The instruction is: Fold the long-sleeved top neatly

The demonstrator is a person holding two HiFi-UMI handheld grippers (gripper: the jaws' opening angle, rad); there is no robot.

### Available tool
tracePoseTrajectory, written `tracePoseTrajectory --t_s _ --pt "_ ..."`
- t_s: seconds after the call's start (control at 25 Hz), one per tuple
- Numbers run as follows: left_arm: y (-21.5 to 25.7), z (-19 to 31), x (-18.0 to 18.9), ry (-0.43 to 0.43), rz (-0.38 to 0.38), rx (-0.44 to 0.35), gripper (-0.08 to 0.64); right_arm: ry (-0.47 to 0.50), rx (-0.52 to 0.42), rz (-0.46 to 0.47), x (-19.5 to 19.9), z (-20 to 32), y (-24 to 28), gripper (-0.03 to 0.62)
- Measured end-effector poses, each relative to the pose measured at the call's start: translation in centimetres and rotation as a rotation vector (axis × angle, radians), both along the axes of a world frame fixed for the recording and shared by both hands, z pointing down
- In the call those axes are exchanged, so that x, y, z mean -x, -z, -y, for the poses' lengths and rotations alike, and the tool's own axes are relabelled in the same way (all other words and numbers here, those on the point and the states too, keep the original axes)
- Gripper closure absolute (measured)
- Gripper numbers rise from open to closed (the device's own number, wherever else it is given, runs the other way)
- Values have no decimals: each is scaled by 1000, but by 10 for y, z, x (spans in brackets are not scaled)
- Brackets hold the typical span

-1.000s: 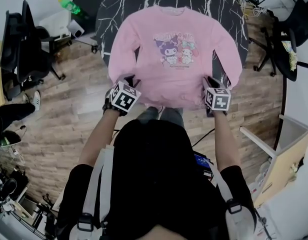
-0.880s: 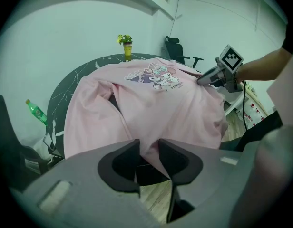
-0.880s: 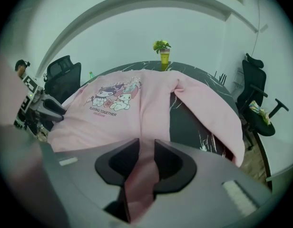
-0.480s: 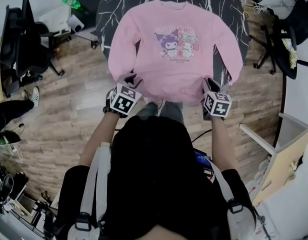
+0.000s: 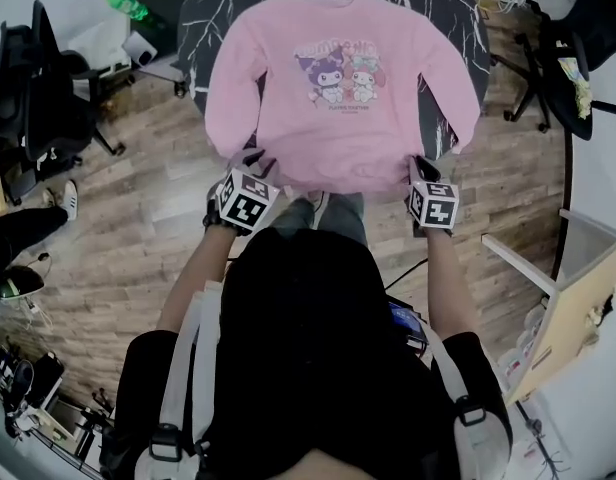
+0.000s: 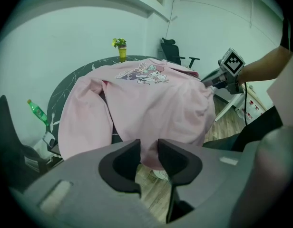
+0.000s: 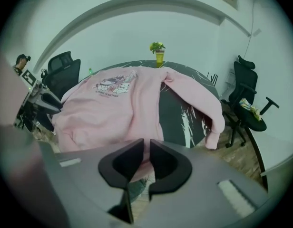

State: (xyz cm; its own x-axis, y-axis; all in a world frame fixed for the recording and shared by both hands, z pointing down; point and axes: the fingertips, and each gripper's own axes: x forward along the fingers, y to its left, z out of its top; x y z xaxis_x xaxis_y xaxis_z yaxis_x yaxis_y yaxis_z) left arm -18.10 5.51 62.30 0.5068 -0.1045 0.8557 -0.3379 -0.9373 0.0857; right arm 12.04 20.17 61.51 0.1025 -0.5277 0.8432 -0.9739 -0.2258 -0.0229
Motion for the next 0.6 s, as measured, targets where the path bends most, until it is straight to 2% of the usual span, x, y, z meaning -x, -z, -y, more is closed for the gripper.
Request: tracePoseTrajectory --t_s 0.32,0.6 --pt "0 -4 13 48 21 31 431 -24 6 -9 -19 -14 1 545" --pt "28 28 -4 124 -54 3 426 -23 -68 -6 -23 20 24 537"
